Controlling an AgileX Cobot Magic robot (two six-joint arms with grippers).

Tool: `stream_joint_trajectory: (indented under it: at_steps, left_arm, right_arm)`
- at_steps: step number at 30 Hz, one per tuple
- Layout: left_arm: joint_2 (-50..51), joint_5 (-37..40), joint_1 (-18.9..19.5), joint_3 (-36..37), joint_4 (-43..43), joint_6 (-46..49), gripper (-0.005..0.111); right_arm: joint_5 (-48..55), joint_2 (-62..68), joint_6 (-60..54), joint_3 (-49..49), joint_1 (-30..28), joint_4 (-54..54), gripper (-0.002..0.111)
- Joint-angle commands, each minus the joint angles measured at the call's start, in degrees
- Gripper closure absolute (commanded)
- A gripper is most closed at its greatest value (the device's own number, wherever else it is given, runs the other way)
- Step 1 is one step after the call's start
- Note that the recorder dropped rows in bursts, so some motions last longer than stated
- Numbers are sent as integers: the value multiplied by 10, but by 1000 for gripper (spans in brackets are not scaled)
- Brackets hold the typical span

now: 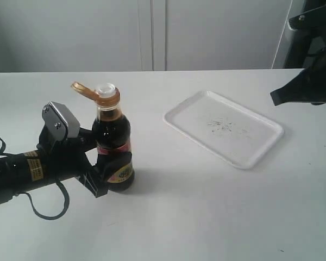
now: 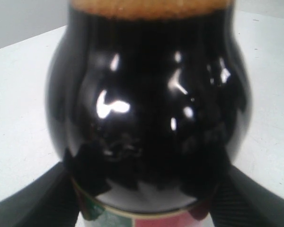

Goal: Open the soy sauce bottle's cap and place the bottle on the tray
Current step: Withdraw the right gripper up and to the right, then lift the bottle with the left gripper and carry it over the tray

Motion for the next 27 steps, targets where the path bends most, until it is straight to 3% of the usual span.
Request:
stream_joint_trajectory:
  at_steps: [1, 22, 27]
  left_arm:
    - [-3, -3, -2, -9, 6, -8, 107]
    - [-80, -3, -2, -24, -42, -29, 107]
    - [-78, -3, -30, -59, -44, -35, 107]
  right_arm:
    - [-9, -17, -5, 5, -3, 4, 108]
    - [-47, -18, -5, 5, -3, 8, 108]
    - [-68, -17, -5, 5, -3, 8, 108]
